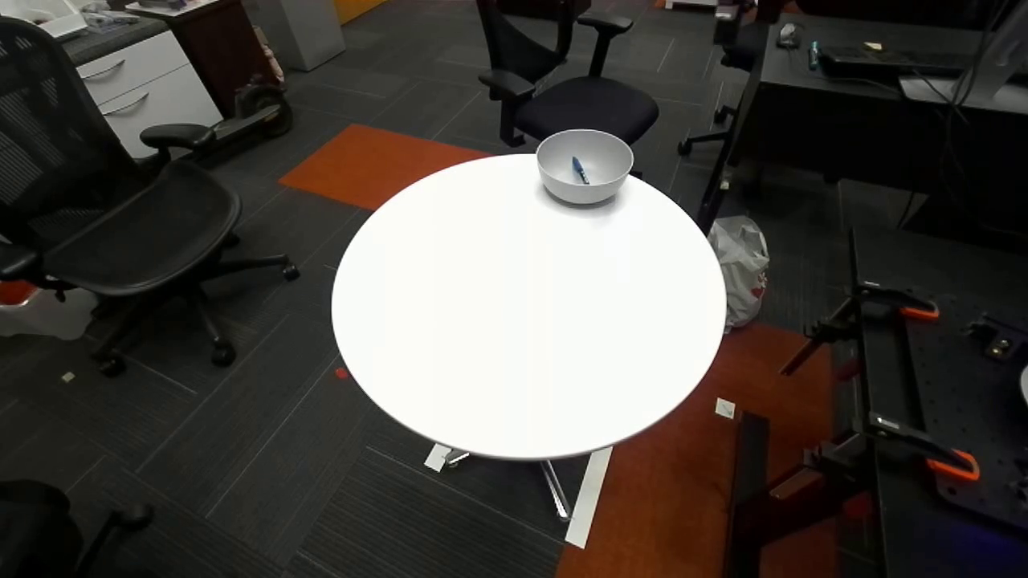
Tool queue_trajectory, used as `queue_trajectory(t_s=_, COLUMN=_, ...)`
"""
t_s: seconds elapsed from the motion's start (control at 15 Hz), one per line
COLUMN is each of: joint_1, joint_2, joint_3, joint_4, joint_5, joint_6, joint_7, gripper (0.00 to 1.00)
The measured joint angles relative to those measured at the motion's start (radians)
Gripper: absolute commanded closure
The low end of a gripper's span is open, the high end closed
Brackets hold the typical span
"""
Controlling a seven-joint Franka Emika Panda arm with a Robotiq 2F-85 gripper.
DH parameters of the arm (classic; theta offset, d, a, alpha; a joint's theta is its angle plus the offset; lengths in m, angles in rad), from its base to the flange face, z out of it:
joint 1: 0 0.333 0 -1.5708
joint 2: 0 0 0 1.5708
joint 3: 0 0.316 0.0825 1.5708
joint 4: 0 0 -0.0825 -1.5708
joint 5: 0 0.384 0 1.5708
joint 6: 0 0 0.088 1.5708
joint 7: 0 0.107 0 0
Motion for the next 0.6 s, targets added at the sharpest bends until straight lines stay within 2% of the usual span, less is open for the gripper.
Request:
queue_trajectory(t_s=0.33, joint_1=-0.011, joint_2=0.312, joint_3=0.008, joint_4=0.183, joint_5=0.199, joint_6=0.177, joint_7=0.031, gripper=0.0)
queue_trajectory(t_s=0.6, joint_1=-0.019, joint_2=0.483, joint_3=0.016, joint_4=0.279, joint_5=0.227, joint_6=0.278, joint_7=0.108, gripper=0.0)
